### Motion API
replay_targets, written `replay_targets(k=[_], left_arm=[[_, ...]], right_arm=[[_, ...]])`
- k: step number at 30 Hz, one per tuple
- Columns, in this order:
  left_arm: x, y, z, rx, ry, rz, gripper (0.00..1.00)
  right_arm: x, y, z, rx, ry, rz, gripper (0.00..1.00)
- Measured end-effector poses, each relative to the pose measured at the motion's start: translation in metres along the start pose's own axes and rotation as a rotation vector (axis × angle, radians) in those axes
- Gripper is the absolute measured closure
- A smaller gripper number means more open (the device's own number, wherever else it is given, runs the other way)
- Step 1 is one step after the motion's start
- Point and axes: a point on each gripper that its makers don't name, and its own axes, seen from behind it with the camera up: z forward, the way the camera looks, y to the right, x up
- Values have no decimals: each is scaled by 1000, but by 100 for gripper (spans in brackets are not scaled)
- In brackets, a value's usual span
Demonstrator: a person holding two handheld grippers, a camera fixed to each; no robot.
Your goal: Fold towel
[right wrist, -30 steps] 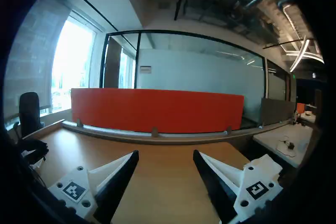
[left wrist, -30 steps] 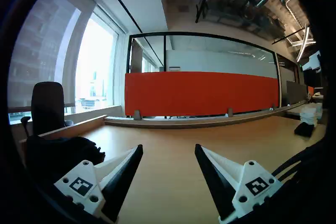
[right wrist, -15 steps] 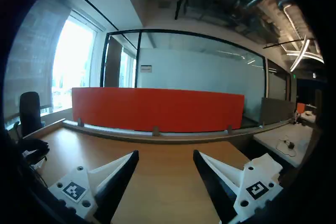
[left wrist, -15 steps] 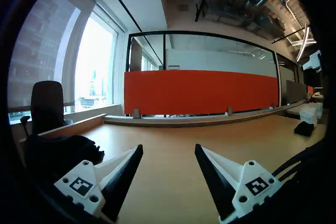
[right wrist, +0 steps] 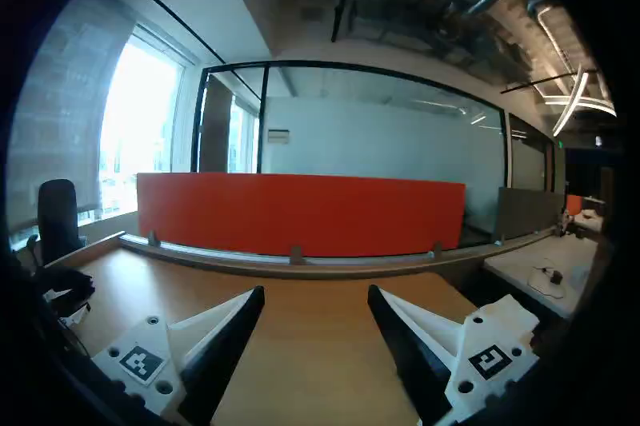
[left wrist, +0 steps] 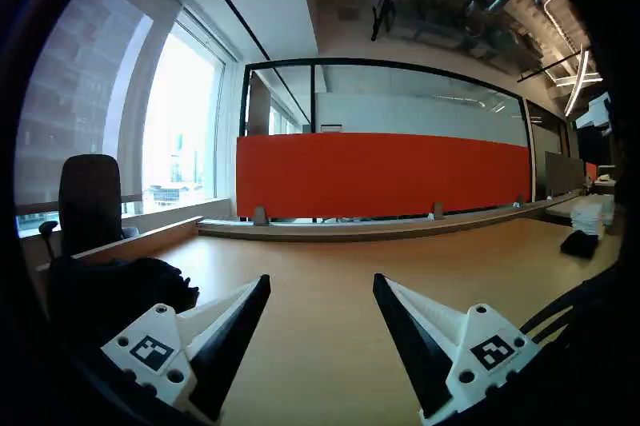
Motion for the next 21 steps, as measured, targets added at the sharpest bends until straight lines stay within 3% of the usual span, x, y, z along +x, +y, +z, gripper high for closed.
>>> replay_targets(k=[21], left_arm=[[1, -1, 0, 0, 0, 0, 5]], right_arm=[[1, 47, 1, -15, 86, 48, 0]])
